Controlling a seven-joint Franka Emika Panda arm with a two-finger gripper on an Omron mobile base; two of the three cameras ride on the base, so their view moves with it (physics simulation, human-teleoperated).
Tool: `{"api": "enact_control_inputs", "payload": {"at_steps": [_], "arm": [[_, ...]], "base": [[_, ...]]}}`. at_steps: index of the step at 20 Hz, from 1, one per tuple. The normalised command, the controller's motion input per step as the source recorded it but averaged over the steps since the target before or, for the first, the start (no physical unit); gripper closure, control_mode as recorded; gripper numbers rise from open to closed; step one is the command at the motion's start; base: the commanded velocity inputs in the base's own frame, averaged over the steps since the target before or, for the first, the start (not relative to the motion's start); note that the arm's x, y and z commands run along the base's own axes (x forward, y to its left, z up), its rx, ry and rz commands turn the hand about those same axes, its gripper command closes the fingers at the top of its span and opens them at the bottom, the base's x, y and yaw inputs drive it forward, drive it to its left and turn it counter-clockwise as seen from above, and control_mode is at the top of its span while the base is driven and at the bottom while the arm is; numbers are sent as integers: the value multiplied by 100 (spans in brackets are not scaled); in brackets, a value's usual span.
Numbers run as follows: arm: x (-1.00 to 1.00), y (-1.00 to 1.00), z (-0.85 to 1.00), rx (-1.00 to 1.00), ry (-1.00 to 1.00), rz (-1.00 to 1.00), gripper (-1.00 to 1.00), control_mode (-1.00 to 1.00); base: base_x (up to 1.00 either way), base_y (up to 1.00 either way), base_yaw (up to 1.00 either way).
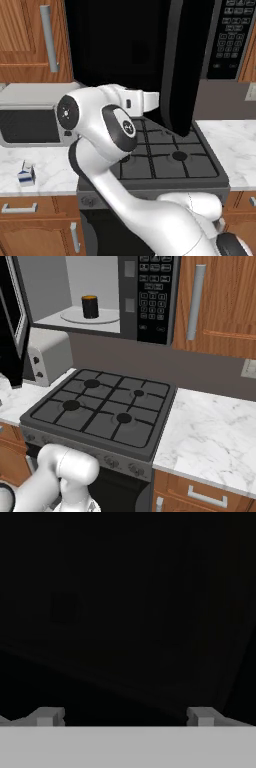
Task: Place the microwavable item in the microwave. Then, close the microwave door and press the start button.
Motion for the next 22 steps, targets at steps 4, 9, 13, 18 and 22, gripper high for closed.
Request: {"api": "enact_control_inputs", "payload": {"at_steps": [4, 9, 13, 18, 22], "arm": [[7, -27, 2, 6, -17, 12, -100, -100], [10, -34, 0, 8, -17, 13, -100, -100], [22, -22, 4, 8, -11, 15, -100, -100], [21, -16, 5, 8, -6, 16, -100, -100], [24, -15, 0, 7, -3, 17, -100, -100]], "base": [[0, 0, 0], [0, 0, 0], [0, 0, 0], [0, 0, 0], [0, 0, 0]]}}
